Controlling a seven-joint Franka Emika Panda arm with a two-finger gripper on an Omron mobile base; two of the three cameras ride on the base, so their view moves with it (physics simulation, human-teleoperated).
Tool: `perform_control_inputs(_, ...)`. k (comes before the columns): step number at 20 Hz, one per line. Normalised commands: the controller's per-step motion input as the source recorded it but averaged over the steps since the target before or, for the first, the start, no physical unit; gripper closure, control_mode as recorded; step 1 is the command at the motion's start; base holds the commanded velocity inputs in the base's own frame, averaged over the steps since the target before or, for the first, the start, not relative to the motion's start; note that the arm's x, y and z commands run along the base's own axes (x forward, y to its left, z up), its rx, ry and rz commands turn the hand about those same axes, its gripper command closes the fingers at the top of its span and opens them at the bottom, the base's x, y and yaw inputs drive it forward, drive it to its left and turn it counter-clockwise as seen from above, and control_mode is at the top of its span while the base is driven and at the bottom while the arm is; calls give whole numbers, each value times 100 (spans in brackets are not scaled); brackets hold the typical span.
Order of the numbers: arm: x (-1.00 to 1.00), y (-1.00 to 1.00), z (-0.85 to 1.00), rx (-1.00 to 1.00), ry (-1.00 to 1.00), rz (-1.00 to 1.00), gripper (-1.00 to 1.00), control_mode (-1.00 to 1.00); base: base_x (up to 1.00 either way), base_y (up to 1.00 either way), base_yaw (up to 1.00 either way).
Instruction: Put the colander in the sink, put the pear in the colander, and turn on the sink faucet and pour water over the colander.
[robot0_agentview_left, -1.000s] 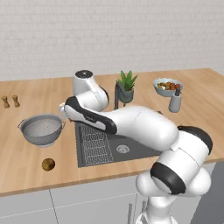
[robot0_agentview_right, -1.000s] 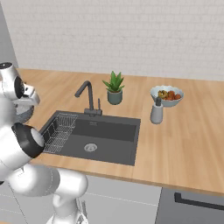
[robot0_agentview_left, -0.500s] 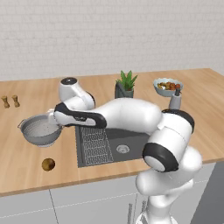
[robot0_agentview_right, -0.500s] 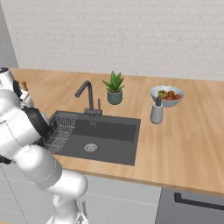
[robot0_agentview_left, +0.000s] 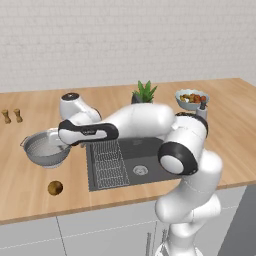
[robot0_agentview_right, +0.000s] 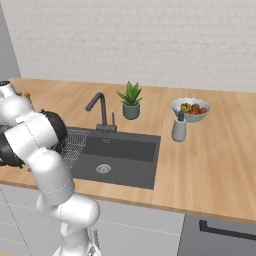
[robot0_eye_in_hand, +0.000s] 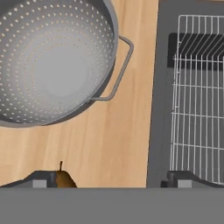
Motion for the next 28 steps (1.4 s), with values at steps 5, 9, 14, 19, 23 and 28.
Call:
perform_control_inputs(5, 10, 3, -13, 0, 2, 0, -100, -100, 0, 0, 0)
perform_control_inputs(9, 11, 0, -14, 0, 2, 0, -100, -100, 0, 0, 0)
perform_control_inputs(14, 13, 0, -13, 0, 0, 0, -100, -100, 0, 0, 0)
perform_control_inputs(19, 32, 0, -7, 0, 0, 0, -100, -100, 0, 0, 0)
perform_control_inputs(23, 39, 2, -1, 0, 0, 0, -100, -100, 0, 0, 0)
perform_control_inputs(28, 32, 1, -5, 0, 0, 0, -100, -100, 0, 0, 0)
